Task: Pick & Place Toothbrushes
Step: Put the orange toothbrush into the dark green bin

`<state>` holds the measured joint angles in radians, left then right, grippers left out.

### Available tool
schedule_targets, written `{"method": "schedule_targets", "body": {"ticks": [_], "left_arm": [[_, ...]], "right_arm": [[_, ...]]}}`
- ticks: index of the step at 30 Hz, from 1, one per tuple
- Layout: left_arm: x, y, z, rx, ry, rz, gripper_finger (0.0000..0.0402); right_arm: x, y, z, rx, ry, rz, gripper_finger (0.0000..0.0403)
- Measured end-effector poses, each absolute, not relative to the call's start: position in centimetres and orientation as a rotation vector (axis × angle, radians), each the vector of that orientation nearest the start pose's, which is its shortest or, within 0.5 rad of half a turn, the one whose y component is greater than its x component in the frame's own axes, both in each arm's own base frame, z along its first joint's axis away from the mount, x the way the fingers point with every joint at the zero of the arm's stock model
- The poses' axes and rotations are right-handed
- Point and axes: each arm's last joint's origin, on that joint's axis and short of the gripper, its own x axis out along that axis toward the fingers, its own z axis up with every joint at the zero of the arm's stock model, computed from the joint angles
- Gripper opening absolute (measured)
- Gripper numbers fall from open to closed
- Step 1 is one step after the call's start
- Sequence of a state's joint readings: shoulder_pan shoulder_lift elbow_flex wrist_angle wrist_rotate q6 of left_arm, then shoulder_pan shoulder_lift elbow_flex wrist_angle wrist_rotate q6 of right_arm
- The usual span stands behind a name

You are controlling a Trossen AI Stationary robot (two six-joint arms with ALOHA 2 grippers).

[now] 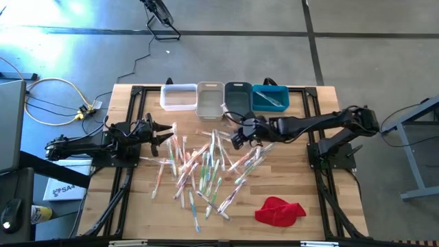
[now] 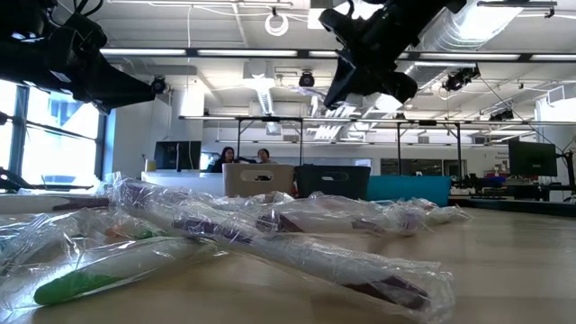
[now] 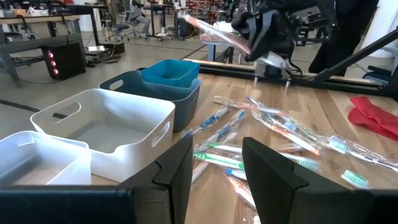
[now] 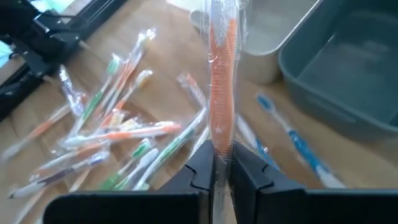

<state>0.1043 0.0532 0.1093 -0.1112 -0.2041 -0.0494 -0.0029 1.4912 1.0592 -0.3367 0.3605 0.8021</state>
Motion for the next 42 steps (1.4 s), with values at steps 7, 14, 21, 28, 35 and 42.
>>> {"method": "schedule_targets", "body": {"ticks": [7,14,21,28,35,42], "left_arm": [[9.2,1.6,18.6,-0.046,0.048,0.307,0.0136],[9.2,1.5,18.6,-0.047,0.047,0.306,0.0136],[9.2,1.5,18.6,-0.046,0.047,0.307,0.0136],[9.2,1.6,18.6,-0.046,0.047,0.307,0.0136],[9.2,1.6,18.6,-0.046,0.046,0.311,0.0136],[9.2,1.6,18.6,-0.046,0.046,0.311,0.0136]], "right_arm": [[31.5,-2.0,25.5,0.582,0.527,-0.689,0.0019],[31.3,-5.2,25.7,0.583,0.478,-0.780,0.0018],[30.9,-8.9,26.2,0.552,0.428,-0.806,0.0018],[30.3,-11.6,26.3,0.539,0.412,-0.854,0.0018],[29.8,-13.1,26.4,0.535,0.393,-0.873,0.0017],[29.7,-13.6,26.6,0.506,0.388,-0.855,0.0017]]}}
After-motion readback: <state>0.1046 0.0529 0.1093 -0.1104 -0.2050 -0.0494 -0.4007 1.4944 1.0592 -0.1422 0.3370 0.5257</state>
